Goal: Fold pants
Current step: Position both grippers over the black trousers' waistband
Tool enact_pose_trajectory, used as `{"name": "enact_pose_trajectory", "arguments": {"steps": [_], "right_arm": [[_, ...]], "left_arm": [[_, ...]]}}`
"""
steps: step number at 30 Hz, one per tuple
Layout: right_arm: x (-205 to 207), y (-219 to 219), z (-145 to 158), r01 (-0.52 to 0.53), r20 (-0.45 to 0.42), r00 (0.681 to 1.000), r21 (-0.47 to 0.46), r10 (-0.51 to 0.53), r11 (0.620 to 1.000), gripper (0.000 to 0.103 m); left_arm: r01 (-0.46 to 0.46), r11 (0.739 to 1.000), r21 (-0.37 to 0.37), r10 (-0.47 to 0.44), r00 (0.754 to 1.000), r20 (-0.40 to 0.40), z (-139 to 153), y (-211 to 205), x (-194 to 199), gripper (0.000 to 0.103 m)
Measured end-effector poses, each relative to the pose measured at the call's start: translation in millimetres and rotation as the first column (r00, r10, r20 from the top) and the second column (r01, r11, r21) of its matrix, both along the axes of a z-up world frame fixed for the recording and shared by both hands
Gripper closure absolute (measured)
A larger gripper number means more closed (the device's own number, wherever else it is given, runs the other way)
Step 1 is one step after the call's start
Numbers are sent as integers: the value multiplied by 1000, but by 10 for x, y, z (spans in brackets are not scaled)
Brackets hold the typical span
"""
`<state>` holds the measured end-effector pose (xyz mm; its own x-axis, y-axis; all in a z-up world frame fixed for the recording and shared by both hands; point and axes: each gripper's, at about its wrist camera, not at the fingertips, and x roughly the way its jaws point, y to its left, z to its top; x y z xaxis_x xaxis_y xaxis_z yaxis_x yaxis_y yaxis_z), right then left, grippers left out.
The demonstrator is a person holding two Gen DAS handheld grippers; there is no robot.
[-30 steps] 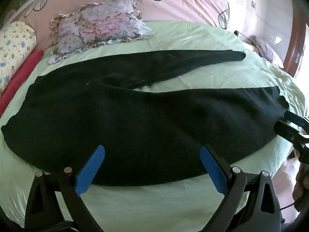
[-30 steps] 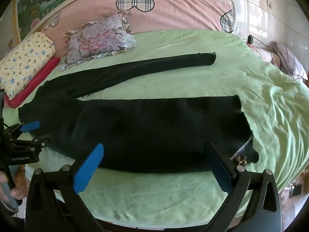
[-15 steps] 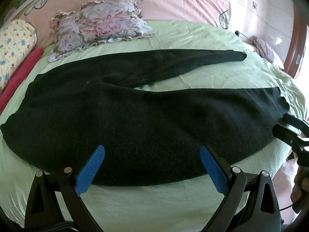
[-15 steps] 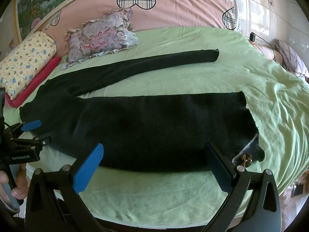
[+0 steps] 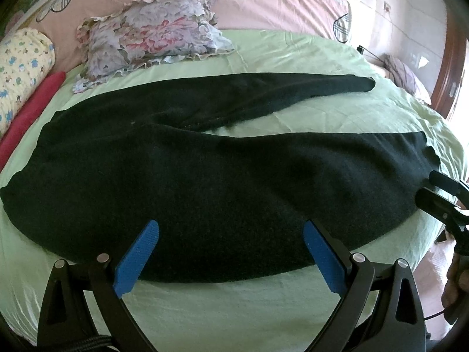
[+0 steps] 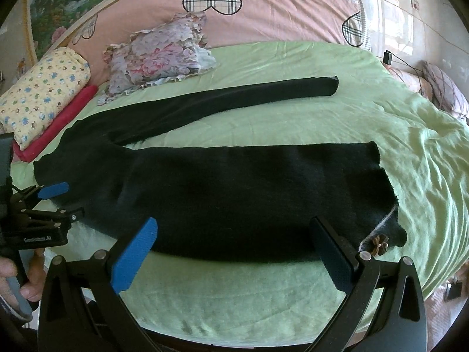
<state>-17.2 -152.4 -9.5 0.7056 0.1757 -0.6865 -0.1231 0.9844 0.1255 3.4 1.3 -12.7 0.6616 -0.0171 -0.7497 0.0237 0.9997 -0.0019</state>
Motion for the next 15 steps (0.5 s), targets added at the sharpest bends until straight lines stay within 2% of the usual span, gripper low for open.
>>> {"name": "enact_pose_trajectory", "arguments": {"steps": [15], "right_arm": [[4, 4, 66, -20, 10, 1000, 27, 19, 999, 0]], "left_arm": [[11, 1000, -10, -11, 1000, -3, -6, 8, 39, 4]]}}
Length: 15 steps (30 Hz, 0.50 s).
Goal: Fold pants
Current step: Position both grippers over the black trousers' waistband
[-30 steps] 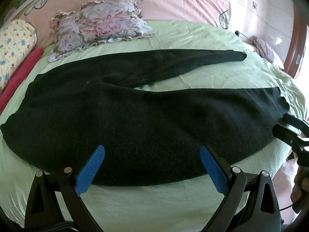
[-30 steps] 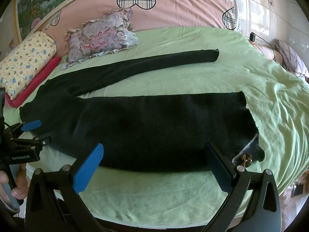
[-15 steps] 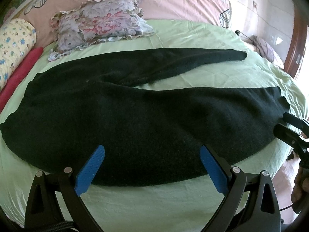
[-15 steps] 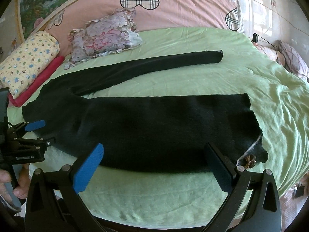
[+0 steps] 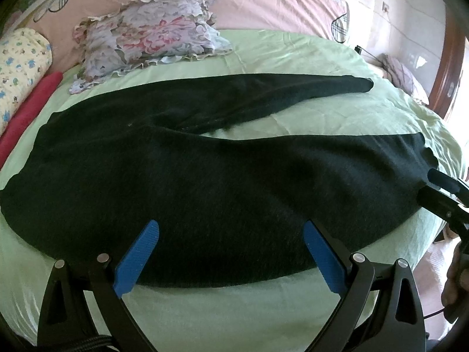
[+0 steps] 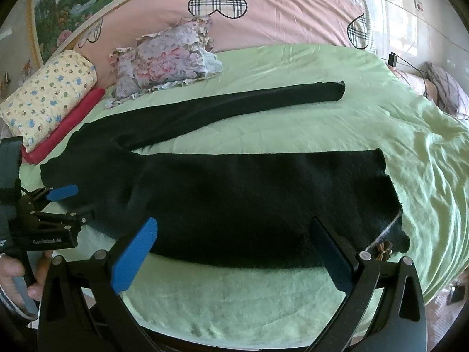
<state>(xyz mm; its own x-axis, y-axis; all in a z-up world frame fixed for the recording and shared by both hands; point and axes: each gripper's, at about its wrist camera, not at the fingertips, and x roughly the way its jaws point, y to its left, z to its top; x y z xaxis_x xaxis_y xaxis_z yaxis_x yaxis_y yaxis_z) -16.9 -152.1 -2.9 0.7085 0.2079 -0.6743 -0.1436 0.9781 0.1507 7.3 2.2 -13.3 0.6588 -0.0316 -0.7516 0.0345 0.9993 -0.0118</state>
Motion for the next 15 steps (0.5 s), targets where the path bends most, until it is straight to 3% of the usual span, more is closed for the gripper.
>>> {"name": "enact_pose_trajectory", "arguments": {"steps": [15], "right_arm": [[58, -38, 4, 5, -19, 1000, 26, -5, 1000, 0]], "left_arm": [[15, 1000, -14, -15, 1000, -16, 2, -11, 62, 4]]}}
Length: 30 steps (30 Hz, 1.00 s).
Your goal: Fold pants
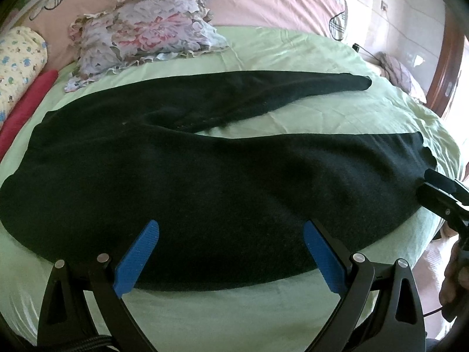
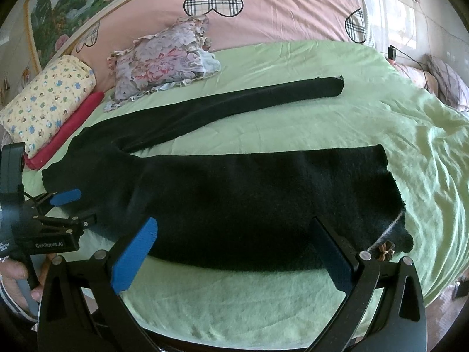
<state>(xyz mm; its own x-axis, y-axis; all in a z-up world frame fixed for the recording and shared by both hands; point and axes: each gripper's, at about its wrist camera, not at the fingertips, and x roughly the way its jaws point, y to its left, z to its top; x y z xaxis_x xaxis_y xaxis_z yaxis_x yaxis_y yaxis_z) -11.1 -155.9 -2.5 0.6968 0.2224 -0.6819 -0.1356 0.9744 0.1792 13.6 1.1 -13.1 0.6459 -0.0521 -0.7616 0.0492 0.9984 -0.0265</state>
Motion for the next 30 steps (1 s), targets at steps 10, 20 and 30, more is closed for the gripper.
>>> {"name": "enact_pose_trajectory", "arguments": {"steps": [10, 20, 30], "right_arm": [[27, -24, 28, 3, 0, 1000, 12, -3, 1000, 0], [138, -94, 88, 19, -9, 1000, 37, -19, 999, 0], [451, -271, 207, 36, 2, 999, 41, -36, 999, 0]], "left_arm": [[23, 1000, -11, -23, 1000, -3, 46, 47, 67, 4], [62, 998, -5, -62, 998, 16, 178, 84, 239, 4], [112, 994, 3, -112, 993, 36, 361, 100, 614, 4]]}}
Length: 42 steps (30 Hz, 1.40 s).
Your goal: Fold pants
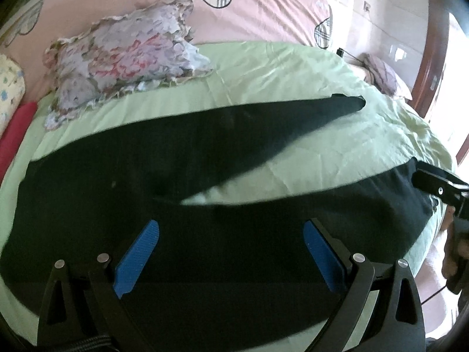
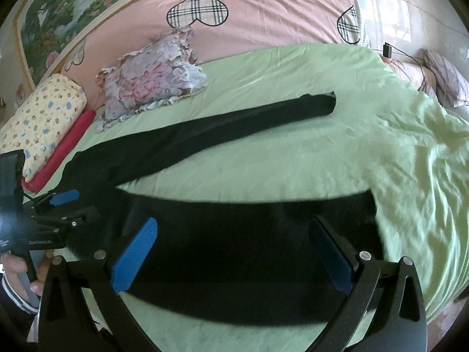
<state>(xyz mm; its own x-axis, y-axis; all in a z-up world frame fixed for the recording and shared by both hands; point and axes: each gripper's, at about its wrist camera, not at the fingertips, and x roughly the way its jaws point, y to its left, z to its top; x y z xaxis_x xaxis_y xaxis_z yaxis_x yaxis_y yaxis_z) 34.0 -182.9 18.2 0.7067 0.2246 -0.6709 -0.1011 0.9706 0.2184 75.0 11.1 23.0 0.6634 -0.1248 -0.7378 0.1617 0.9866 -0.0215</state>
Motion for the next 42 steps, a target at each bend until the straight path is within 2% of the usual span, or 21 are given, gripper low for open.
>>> {"name": "enact_pose_trajectory", "arguments": {"steps": [14, 20, 26, 30, 36, 39, 40, 41, 42], "right_arm": [[852, -555, 184, 62, -42, 997, 3, -62, 998, 0], [1231, -816, 201, 91, -70, 994, 40, -88, 995, 0], [1604, -1035, 176, 117, -115, 987, 38, -112, 992, 2], [1826, -1156, 117, 127, -150, 982, 73, -115, 989, 10], [2107, -1279, -72, 140, -214, 970, 108, -115, 984, 19], [2166, -1296, -144, 132, -232, 968, 136, -98, 982, 37], [2174, -1289, -161, 132, -238, 966, 137, -96, 982, 47], [2177, -1274, -167, 128, -237, 967, 136, -93, 982, 52], [2172, -1259, -166, 119, -232, 969, 139, -85, 983, 62]], "left_arm": [[125, 992, -3, -125, 992, -33, 233, -9, 968, 4], [231, 972, 50, -229, 972, -56, 225, -179, 1414, 4], [329, 942, 69, -320, 941, -109, 126, -345, 1802, 6], [374, 926, 59, -361, 918, -163, -1, -368, 2075, 9], [430, 903, -1, -418, 876, -243, -163, -348, 2455, 10], [421, 907, -9, -405, 866, -292, -299, -342, 2633, 11], [421, 907, -20, -406, 859, -312, -355, -338, 2679, 15], [421, 907, -34, -408, 852, -328, -394, -335, 2708, 23], [418, 906, -68, -415, 841, -348, -435, -322, 2728, 26]]}}
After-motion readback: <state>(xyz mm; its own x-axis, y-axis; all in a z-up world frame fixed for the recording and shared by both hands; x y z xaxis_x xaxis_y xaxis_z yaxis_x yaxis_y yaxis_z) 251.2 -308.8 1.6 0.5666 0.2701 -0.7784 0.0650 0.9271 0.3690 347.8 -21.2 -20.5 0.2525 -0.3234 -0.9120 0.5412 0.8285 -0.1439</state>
